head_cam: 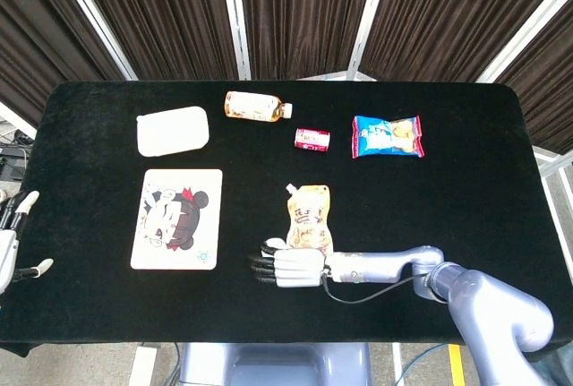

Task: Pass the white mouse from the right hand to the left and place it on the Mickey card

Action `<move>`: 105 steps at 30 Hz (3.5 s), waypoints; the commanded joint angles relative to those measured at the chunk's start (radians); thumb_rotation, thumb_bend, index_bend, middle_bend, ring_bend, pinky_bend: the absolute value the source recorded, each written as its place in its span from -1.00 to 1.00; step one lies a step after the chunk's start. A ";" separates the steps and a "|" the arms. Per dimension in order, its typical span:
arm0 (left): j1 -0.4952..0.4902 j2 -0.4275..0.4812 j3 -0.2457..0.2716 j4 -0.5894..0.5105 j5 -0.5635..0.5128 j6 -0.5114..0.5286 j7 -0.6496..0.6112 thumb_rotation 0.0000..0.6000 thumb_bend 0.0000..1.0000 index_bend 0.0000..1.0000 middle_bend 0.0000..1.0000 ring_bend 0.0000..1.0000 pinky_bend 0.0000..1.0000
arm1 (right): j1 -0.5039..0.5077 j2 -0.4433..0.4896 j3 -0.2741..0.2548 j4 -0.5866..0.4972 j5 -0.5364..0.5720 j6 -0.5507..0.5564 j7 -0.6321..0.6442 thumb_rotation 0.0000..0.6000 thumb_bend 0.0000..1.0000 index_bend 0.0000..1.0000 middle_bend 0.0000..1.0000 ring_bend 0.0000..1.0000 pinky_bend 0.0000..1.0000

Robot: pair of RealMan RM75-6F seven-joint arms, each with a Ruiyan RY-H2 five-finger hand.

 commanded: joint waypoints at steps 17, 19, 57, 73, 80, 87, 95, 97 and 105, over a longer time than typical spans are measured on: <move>-0.017 -0.025 0.015 0.029 0.066 0.006 -0.014 1.00 -1.00 -1.00 -1.00 -1.00 -1.00 | -0.357 0.463 0.063 -0.232 0.267 0.351 0.053 1.00 -1.00 -1.00 -1.00 -1.00 -0.84; -0.024 -0.034 0.018 0.036 0.092 0.010 -0.010 1.00 -1.00 -1.00 -1.00 -1.00 -1.00 | -0.402 0.478 0.070 -0.196 0.300 0.381 0.098 1.00 -1.00 -1.00 -1.00 -1.00 -0.92; -0.710 -0.665 -0.069 0.208 0.410 -0.731 0.522 1.00 -1.00 -0.52 -0.74 -0.80 -0.99 | -0.901 0.622 0.191 -0.599 0.721 0.462 0.319 1.00 -1.00 -1.00 -1.00 -1.00 -1.00; -0.763 -0.686 -0.046 0.292 0.371 -0.707 0.606 1.00 -1.00 -0.46 -0.73 -0.68 -0.68 | -0.933 0.617 0.249 -0.583 0.702 0.409 0.323 1.00 -1.00 -1.00 -1.00 -1.00 -1.00; -0.774 -0.703 -0.029 0.323 0.351 -0.686 0.610 1.00 -1.00 -0.44 -0.66 -0.61 -0.59 | -0.949 0.620 0.272 -0.592 0.691 0.404 0.315 1.00 -1.00 -1.00 -1.00 -1.00 -1.00; -0.784 -0.705 -0.012 0.339 0.348 -0.664 0.596 1.00 -1.00 -0.09 -0.18 -0.24 -0.22 | -0.959 0.619 0.290 -0.591 0.688 0.393 0.313 1.00 -1.00 -1.00 -1.00 -1.00 -1.00; -0.804 -0.641 0.028 0.318 0.395 -0.622 0.527 1.00 -1.00 0.15 0.01 -0.07 -0.08 | -0.966 0.615 0.304 -0.586 0.681 0.378 0.308 1.00 -1.00 -1.00 -1.00 -1.00 -1.00; -0.812 -0.612 0.047 0.317 0.433 -0.589 0.487 1.00 -1.00 0.17 0.03 -0.06 -0.07 | -0.969 0.613 0.308 -0.586 0.680 0.375 0.304 1.00 -1.00 -1.00 -1.00 -1.00 -1.00; -0.837 -0.461 0.156 0.387 0.625 -0.386 0.281 1.00 -1.00 0.22 0.04 -0.06 -0.07 | -0.974 0.604 0.319 -0.584 0.677 0.363 0.278 1.00 -1.00 -1.00 -1.00 -1.00 -1.00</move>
